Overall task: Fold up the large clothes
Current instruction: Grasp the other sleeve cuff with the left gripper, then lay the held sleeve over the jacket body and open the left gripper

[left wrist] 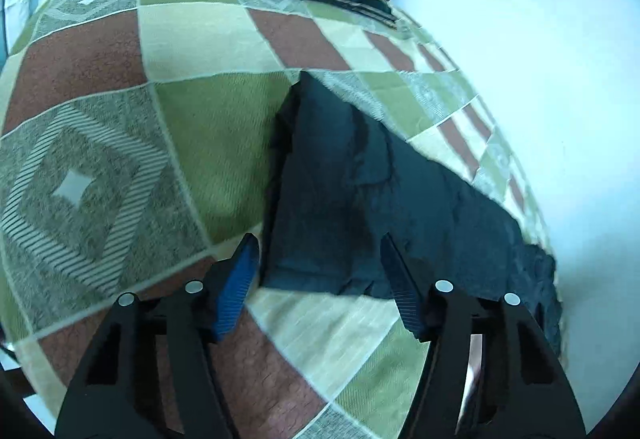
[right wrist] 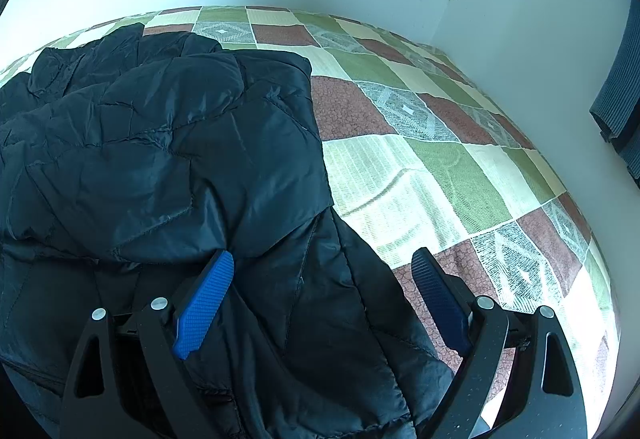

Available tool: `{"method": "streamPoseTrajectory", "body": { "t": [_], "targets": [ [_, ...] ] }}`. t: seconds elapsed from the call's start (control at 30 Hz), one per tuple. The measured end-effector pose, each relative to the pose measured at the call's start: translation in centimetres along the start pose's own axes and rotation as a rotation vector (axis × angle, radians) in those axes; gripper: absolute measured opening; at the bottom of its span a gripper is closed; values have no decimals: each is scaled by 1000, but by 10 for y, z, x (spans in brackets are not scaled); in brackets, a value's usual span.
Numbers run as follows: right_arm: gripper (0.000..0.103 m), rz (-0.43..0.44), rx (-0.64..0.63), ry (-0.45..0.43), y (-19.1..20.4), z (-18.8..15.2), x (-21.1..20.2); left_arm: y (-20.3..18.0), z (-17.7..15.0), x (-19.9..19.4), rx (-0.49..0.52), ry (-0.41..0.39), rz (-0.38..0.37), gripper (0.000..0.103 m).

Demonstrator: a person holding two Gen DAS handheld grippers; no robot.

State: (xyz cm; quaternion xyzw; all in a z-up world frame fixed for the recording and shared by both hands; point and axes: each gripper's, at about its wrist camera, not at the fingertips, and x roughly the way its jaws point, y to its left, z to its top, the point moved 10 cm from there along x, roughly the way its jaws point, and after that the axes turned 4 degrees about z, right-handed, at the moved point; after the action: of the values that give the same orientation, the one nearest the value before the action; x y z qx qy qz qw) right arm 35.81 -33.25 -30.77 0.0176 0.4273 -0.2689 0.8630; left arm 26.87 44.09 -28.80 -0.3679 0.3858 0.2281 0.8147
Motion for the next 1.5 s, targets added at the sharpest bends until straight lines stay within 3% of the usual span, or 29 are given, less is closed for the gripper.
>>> {"method": "streamPoseTrajectory", "body": {
  "t": [0.23,0.33,0.43,0.47,0.5,0.57,0.67,0.83,1.07,1.27,1.37,1.5],
  "targets": [
    [89,0,0,1,0,0,0,-5,-9,-6,-61,45,-17,63],
    [89,1,2,0,0,0,0,0,4,4,-98,17,-10,62],
    [89,1,2,1,1,0,0,10,14,10,-129,-17,18,35],
    [89,0,1,1,0,0,0,12,15,12,-138,-24,15,17],
    [89,-1,1,1,0,0,0,12,16,14,-154,-24,-26,12],
    [89,-1,1,0,0,0,0,11,16,12,-165,-33,-29,9],
    [89,1,2,1,0,0,-1,-8,23,-6,-52,-109,26,7],
    [89,0,2,-1,1,0,-1,-76,36,-45,103,-215,-1,7],
    [89,6,7,1,1,0,-1,-208,13,-59,345,-223,-119,7],
    [89,19,15,3,-2,0,1,-330,-57,-41,557,-184,-194,7],
    [89,25,20,4,-3,0,3,-393,-109,-31,670,-144,-244,7],
    [89,34,27,6,-5,1,5,-447,-172,-18,767,-79,-295,7]
  ]
}}
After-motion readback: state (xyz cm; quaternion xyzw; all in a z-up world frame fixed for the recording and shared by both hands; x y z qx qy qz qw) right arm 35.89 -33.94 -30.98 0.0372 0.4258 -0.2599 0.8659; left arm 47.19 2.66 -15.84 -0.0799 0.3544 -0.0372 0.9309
